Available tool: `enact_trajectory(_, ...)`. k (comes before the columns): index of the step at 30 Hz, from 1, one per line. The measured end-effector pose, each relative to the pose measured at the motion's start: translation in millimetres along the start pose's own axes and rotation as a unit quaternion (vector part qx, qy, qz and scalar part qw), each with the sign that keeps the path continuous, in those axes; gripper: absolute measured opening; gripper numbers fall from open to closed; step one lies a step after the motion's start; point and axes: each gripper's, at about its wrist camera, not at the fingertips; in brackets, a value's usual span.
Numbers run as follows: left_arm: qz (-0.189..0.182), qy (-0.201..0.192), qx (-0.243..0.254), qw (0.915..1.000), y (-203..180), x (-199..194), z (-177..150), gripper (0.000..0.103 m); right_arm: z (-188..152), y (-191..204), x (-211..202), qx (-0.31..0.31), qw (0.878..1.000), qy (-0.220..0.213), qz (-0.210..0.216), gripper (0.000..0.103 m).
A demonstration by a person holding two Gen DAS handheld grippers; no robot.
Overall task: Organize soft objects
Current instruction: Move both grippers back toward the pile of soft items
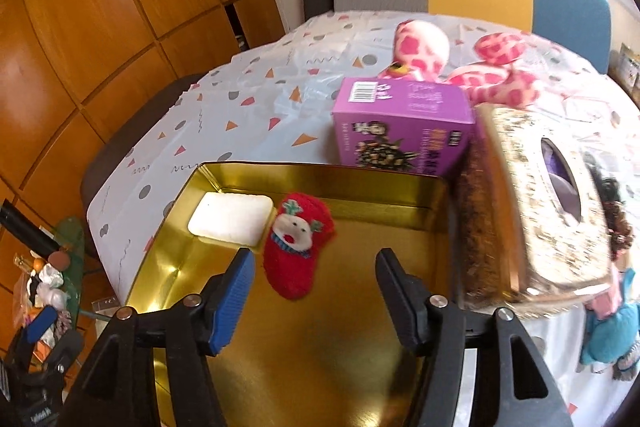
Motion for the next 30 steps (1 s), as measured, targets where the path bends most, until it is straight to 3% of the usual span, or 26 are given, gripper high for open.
enact_trajectory(8, -0.03, 0.022, 0.03, 0.9988, -33.7, 4.8, -5.7, 0.099, -27.0, -31.8, -42.4, 0.004, 1.0, -0.028, -0.014, 0.064)
enact_trajectory(11, -0.063, 0.024, 0.056, 0.9962, -56.0, 1.9, -7.1, 0.099, -39.8, -56.7, -61.3, 0.022, 0.999, -0.038, -0.024, 0.064)
enact_trajectory(18, -0.148, 0.029, 0.139, 0.9788, -130.7, -10.0, -13.0, 0.098, -79.7, -155.3, -116.6, 0.108, 0.987, -0.056, -0.103, 0.064)
enact_trajectory(22, -0.197, 0.045, 0.184, 0.9619, -183.6, -16.1, -22.1, 0.098, -112.2, -224.7, -153.0, 0.191, 0.964, -0.068, -0.174, 0.064)
enact_trajectory(28, -0.258, 0.053, 0.265, 0.9278, -265.3, -33.0, -43.7, 0.097, -173.2, -304.7, -187.2, 0.325, 0.904, -0.093, -0.26, 0.064)
enact_trajectory(30, -0.273, 0.055, 0.287, 0.9165, -291.3, -35.6, -52.6, 0.097, -191.2, -317.5, -191.1, 0.366, 0.887, -0.105, -0.26, 0.064)
Point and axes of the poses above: each gripper's, at about its wrist camera, not at the fingertips, and x roughly the way its jaws point, y to its left, z to its top, and after that the axes turned 8 degrees about -x, right-handed
